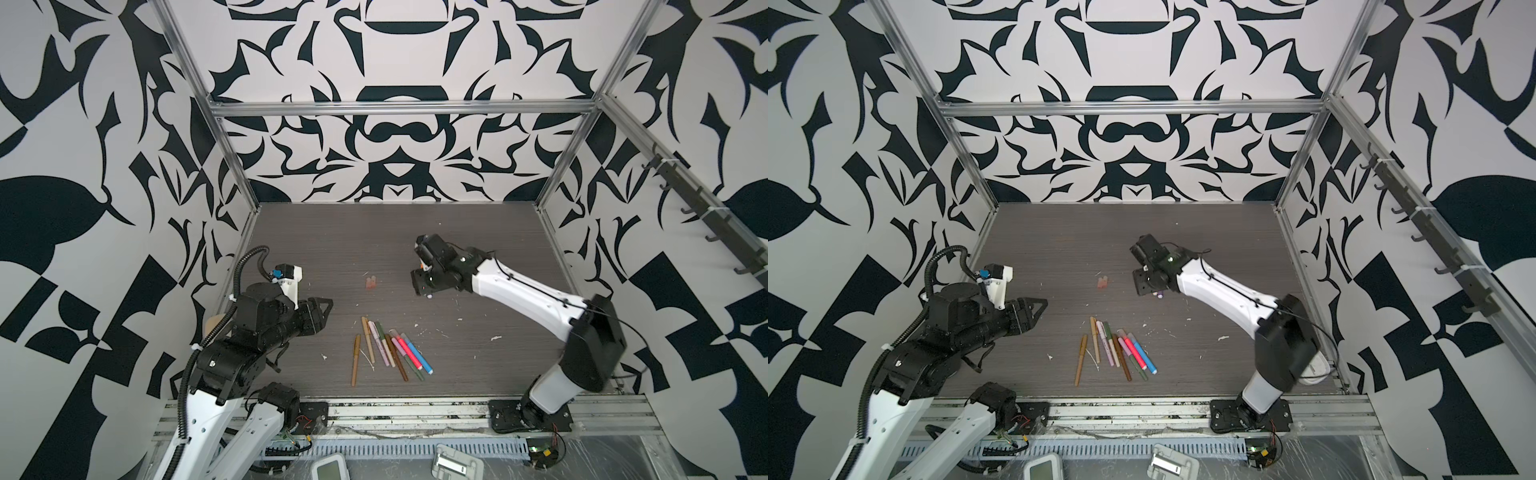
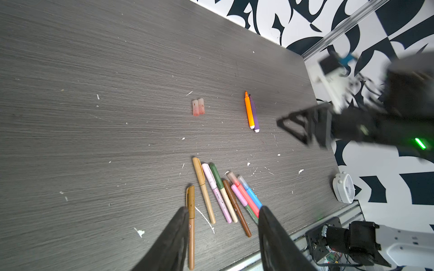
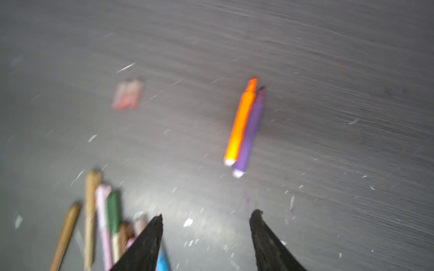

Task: Open the pen caps
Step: 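Move the right gripper back to the marker pile near the blue marker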

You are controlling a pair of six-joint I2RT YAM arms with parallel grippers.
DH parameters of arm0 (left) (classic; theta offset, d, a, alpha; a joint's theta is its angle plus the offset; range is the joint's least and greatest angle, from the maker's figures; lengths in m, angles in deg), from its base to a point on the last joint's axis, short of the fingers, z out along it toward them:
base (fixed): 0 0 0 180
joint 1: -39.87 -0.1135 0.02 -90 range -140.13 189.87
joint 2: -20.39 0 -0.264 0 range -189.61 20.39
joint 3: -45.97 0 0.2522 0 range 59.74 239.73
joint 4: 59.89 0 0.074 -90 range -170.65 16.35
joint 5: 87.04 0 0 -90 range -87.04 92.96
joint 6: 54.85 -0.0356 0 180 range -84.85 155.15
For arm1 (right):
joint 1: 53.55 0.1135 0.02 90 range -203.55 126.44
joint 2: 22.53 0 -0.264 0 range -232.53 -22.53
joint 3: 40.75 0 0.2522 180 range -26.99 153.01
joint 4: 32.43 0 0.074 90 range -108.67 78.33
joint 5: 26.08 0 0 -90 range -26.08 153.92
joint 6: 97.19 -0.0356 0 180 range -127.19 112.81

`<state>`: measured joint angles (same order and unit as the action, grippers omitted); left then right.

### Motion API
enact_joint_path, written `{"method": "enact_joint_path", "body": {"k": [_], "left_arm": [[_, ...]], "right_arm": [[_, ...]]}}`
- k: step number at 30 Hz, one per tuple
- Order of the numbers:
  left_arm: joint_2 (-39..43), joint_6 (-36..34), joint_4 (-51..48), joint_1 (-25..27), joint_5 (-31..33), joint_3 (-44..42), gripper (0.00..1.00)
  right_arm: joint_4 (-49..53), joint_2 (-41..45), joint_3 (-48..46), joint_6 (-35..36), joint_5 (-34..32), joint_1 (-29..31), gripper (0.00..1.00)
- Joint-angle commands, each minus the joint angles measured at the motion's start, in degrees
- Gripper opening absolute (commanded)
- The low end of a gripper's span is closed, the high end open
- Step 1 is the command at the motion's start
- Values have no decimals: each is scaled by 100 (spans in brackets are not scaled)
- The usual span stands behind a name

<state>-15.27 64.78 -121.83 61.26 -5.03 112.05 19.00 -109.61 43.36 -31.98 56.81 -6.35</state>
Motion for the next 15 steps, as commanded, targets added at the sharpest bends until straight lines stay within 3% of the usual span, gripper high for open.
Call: {"method": "enact_joint_path", "body": {"k": [1,8,11,15], "left_arm": [[-260,214,367,-21,-284,-97,50],[-537,1161,1722,-17,-716,-708,51],[-718,1376,1944,-12,-1020,-752,51],[-682,1352,1848,-9,-904,-864,51]], "right_arm": [[-195,754,-1052,-196,-166,469,59],[-880,2261,-2709,-965,185,1098,58],[-1212,2252,-2936,-976,327,1289,55],[-1384,1662,-2750,-825,299,1395,49]]}}
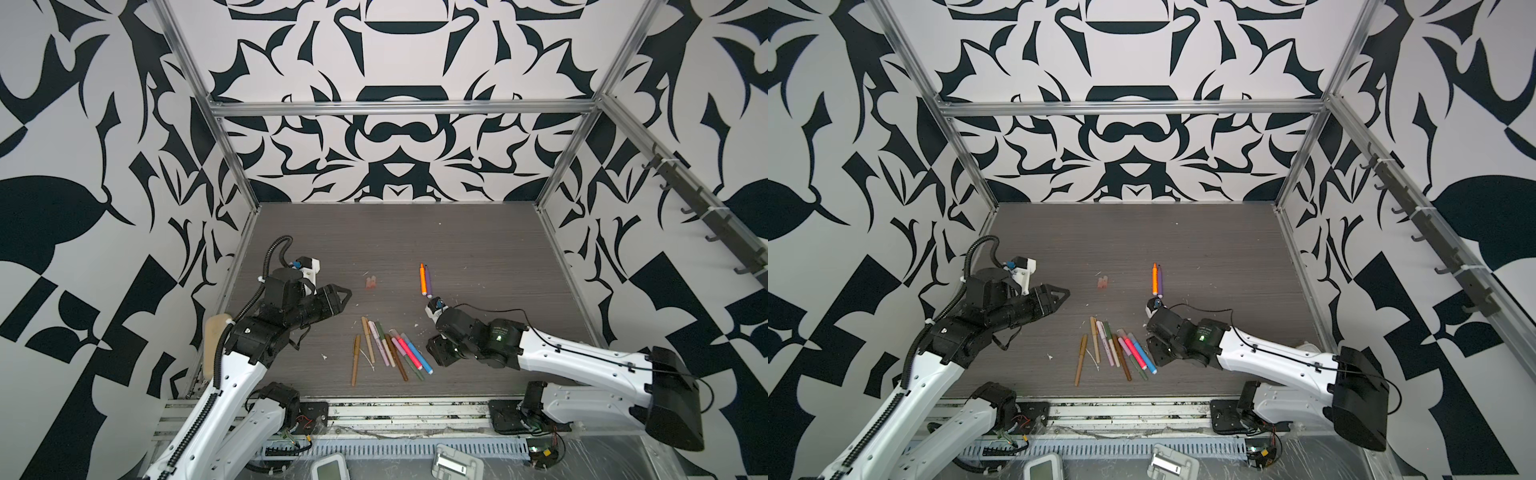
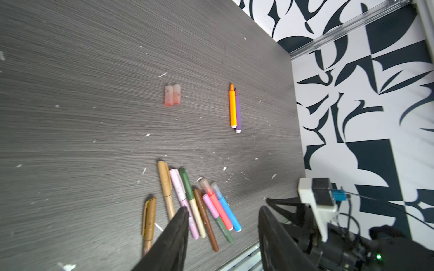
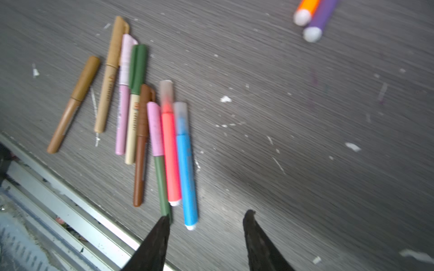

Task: Open the pen caps
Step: 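Move the right gripper back to the marker pile near the blue marker, then grasp and lift the blue marker with the right gripper while the left arm advances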

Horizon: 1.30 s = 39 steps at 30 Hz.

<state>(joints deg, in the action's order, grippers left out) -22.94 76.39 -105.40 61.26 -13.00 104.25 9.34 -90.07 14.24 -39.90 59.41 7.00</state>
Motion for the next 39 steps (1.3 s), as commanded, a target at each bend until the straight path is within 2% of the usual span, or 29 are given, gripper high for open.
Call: {"method": "enact_joint_path", "body": {"k": [1,3,5,7,8,10,11,16,18,19,23,24,25,26,30,35,36,38,39], "left_arm": [[130,229,181,-10,-78,-133,51],[242,333,194,-4,-64,-261,51],[362,409,209,-4,-12,-399,51],[493,429,176,-5,28,-480,52],[527,422,140,-4,60,-482,52],[558,349,13,-8,126,-434,52],[551,313,-42,-4,149,-418,52],[415,202,-75,-9,138,-339,53],[356,168,-54,-4,120,-329,53],[335,157,-43,-10,110,-328,53],[280,159,19,-8,90,-341,53],[271,181,45,-4,94,-353,53],[259,199,77,-5,86,-354,53],[256,214,89,-3,72,-354,53],[229,210,99,-3,61,-323,52],[296,225,64,-6,76,-361,52],[307,227,63,-4,73,-368,52],[324,227,39,-5,83,-364,52],[323,227,30,-6,85,-364,52]], "right_arm": [[-425,-497,267,13,89,70,46],[-334,-865,451,69,86,126,41],[-241,-1120,540,67,-49,198,41],[-230,-1245,556,38,-109,285,62],[-250,-1260,546,-1,-132,314,65],[-269,-1234,505,-74,-193,388,88],[-258,-1222,492,-98,-212,408,96],[-159,-1101,413,-178,-328,461,100],[-147,-1021,353,-191,-339,461,97],[-139,-982,321,-199,-340,458,89],[-129,-818,172,-240,-331,463,75],[-128,-776,130,-252,-323,466,67],[-130,-753,102,-253,-287,459,55],[-138,-743,72,-243,-256,463,51],[-248,-742,-60,-245,-148,462,44],[-279,-819,-98,-245,-84,464,28],[-274,-821,-90,-251,-108,464,29],[-244,-821,-72,-271,-165,466,39],[-263,-817,-72,-258,-143,460,36]]}}
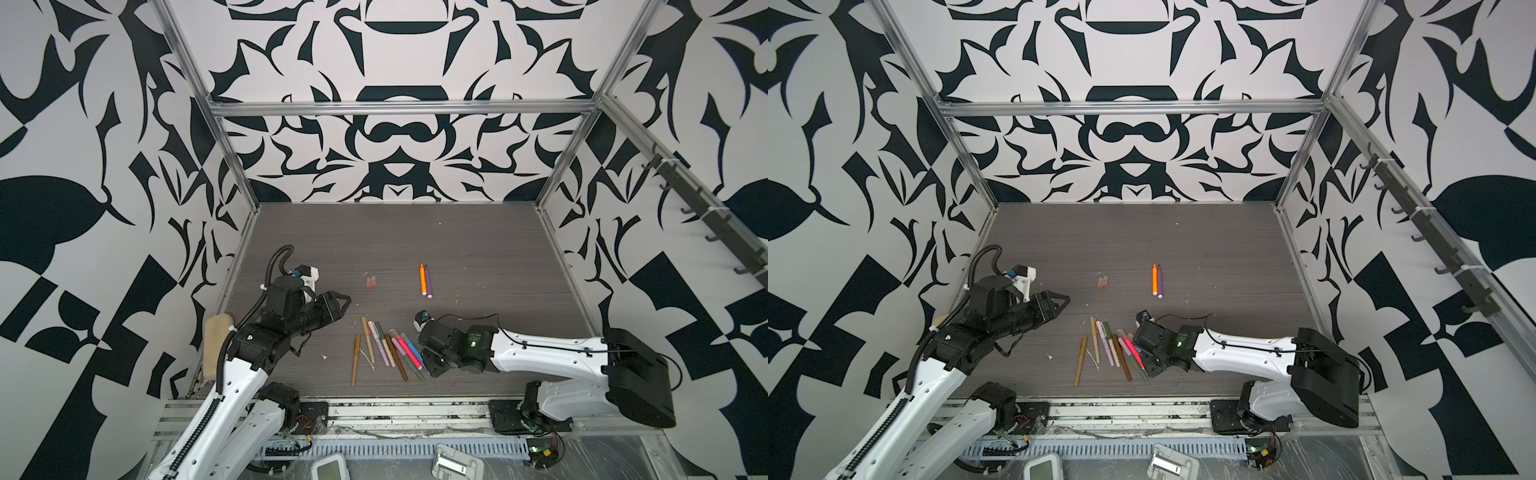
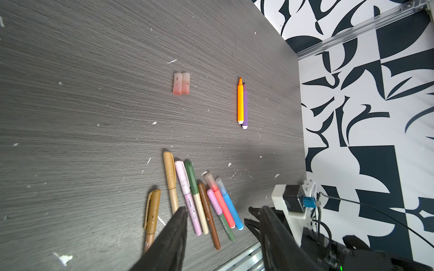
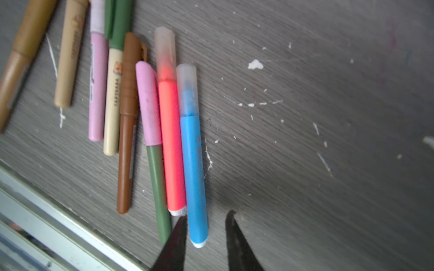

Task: Open the pen caps
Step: 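Grasp and lift the blue marker with the right gripper while the left arm advances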

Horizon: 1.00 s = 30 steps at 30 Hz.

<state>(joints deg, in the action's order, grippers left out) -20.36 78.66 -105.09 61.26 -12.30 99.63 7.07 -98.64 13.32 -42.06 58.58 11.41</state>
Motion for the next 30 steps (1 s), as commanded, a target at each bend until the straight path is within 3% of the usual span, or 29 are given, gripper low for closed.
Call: {"method": "enact_joint_path", "body": {"k": [1,9,15,30], "left_arm": [[67,-9,-3,-4,15,112,53],[54,-36,-50,-5,11,166,52],[22,-75,-71,-9,24,212,52],[-23,-140,-44,-7,67,212,52]], "right_arm": [[-71,21,20,-25,-45,28,3],[240,119,120,-150,-430,42,0],[180,-72,187,-72,-235,75,17],[-227,-196,-6,-120,97,167,28]]}}
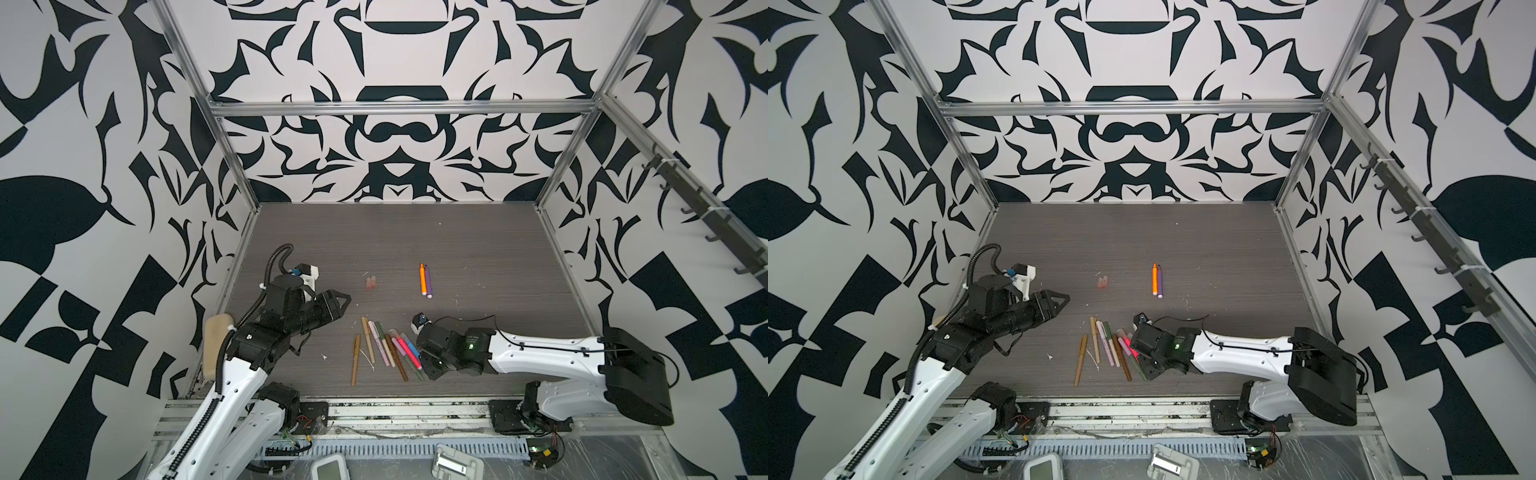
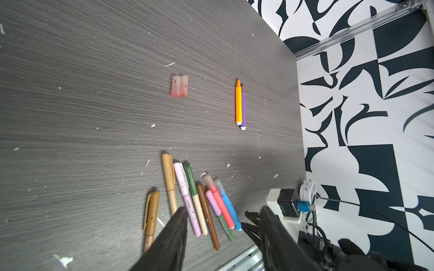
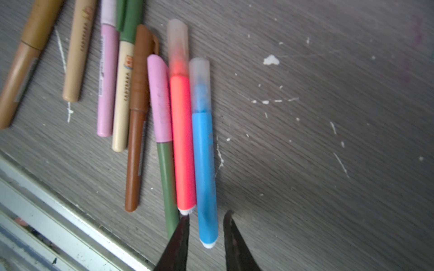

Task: Open the pen caps
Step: 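Grasp and lift the blue marker with the right gripper while the left arm advances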

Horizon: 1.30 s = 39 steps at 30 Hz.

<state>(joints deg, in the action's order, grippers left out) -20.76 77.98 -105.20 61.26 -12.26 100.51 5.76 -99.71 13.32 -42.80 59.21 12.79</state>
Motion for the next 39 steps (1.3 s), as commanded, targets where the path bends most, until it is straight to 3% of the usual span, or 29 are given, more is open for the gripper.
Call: {"method": "enact_joint_path", "body": {"k": [1,25,29,33,37,39], "left_arm": [[22,-64,-33,-8,63,117,52],[120,-80,-234,-11,84,125,52],[151,-82,-283,-3,83,125,53],[73,-47,-262,-4,-111,151,54],[-32,1,-176,28,-197,128,56],[-41,108,11,78,-247,65,56]], "right_arm": [[-96,-127,-15,-78,16,31,27],[-282,-566,-219,-380,37,34,34],[-152,-607,-174,-479,-52,26,21],[391,-457,2,-515,-434,20,18],[698,-51,296,-202,-567,10,14],[688,37,497,87,-346,9,5]]}}
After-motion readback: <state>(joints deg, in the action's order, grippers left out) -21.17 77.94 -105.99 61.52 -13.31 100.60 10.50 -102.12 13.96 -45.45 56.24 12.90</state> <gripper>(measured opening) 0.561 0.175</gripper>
